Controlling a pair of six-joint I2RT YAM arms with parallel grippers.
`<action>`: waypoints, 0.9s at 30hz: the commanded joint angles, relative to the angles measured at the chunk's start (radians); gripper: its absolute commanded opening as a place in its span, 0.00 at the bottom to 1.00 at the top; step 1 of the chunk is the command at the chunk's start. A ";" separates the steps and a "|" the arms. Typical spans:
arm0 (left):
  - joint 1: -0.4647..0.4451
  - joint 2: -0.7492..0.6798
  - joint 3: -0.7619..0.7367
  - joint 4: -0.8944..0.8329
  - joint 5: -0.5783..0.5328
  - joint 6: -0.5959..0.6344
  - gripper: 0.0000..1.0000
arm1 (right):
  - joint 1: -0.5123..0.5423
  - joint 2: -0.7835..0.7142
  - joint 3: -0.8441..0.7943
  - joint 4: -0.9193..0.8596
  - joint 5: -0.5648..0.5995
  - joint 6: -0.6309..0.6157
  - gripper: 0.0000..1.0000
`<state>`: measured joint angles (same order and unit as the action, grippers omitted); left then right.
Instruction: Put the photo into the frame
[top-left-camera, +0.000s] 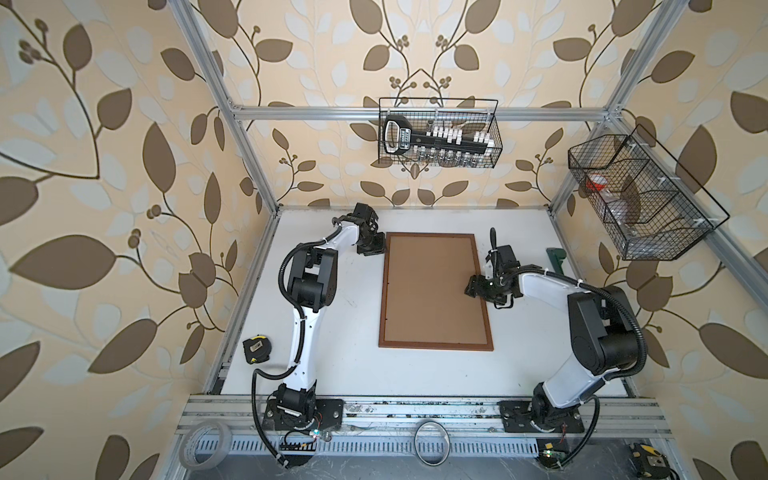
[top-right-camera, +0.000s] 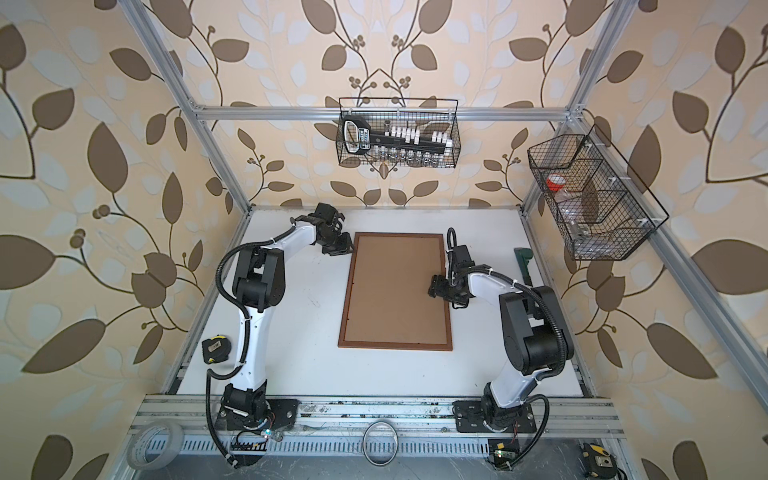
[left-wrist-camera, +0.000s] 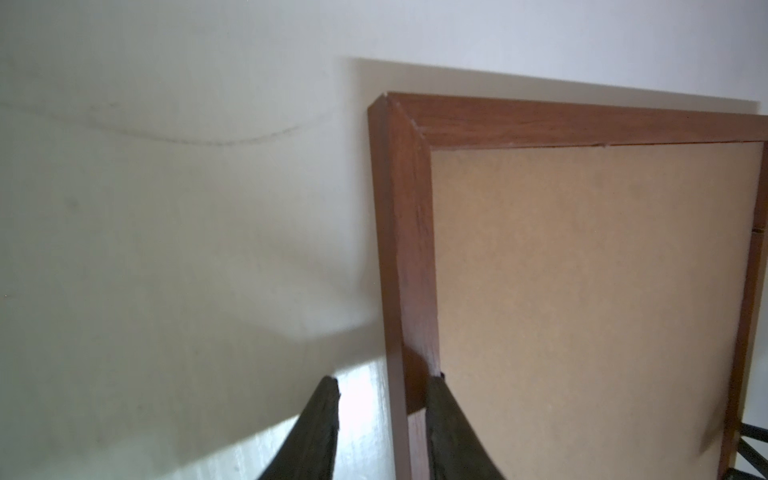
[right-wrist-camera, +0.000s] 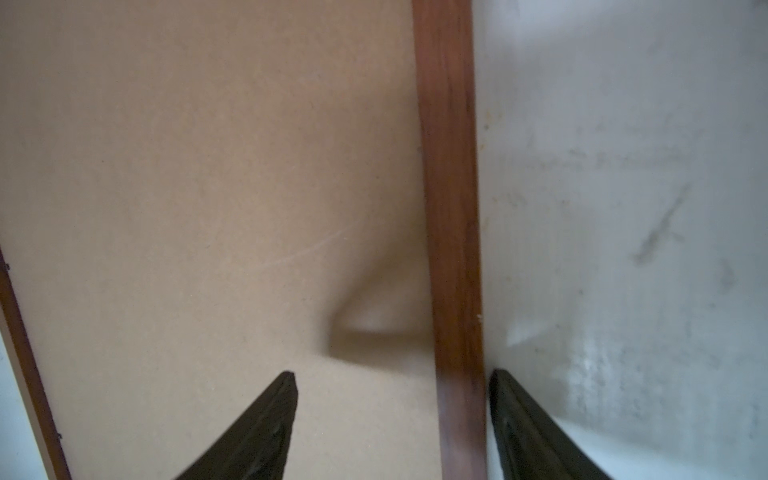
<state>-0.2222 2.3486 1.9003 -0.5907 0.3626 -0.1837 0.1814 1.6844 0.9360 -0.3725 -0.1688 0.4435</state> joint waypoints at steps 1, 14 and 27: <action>-0.011 -0.002 0.024 -0.063 -0.026 0.033 0.36 | 0.007 0.035 0.004 -0.039 -0.001 -0.016 0.74; -0.026 0.053 0.069 -0.098 -0.084 0.042 0.34 | 0.006 0.033 0.004 -0.039 0.004 -0.017 0.74; -0.068 0.086 0.087 -0.139 -0.164 0.078 0.33 | 0.004 0.030 0.004 -0.042 0.010 -0.019 0.74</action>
<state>-0.2646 2.3821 1.9835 -0.6567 0.2668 -0.1440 0.1814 1.6844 0.9363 -0.3729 -0.1684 0.4431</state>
